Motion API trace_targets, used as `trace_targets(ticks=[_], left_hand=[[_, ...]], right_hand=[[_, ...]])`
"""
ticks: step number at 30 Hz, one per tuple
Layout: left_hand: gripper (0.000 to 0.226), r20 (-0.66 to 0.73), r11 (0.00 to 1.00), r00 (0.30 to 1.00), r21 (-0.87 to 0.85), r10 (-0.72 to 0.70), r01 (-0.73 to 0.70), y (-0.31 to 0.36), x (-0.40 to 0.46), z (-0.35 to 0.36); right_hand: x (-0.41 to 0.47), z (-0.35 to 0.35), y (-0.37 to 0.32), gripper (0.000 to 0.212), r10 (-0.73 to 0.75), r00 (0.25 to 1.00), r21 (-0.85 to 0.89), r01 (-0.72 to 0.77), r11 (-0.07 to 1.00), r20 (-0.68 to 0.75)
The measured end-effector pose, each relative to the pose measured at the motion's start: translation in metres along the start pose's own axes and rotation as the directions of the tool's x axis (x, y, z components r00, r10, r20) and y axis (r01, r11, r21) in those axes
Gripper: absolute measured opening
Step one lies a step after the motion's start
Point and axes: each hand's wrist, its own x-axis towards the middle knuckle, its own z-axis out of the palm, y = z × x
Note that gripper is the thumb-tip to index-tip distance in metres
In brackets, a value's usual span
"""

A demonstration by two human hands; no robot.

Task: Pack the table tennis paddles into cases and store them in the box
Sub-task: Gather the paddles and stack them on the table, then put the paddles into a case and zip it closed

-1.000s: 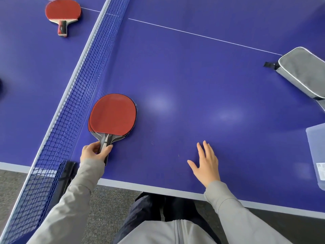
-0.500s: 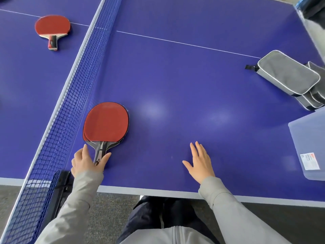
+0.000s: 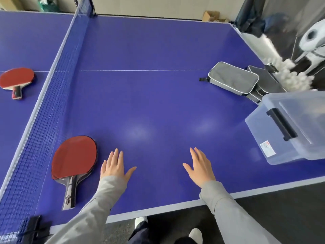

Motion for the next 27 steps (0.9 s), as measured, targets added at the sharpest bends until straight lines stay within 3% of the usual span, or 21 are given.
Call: trace_targets(ticks=[9,18,27], left_hand=[[0.077,0.005,0.991,0.997,0.101,0.083,-0.083,0.155,0.01,-0.014],[0.076,-0.075,0.993,0.993,0.076,0.095,-0.09,0.29,0.002,-0.013],[0.074,-0.12,0.993,0.985,0.018,0.12,-0.119,0.379,0.048,-0.029]], right_hand=[[-0.011,-0.058,0.117,0.064,0.05,0.995,0.027,-0.048,0.998,-0.091],[-0.01,-0.111,0.22,0.063,-0.048,0.988,0.024,0.052,0.998,-0.148],[0.054,-0.187,0.267,0.055,-0.159,0.926,-0.016,0.164,0.986,-0.342]])
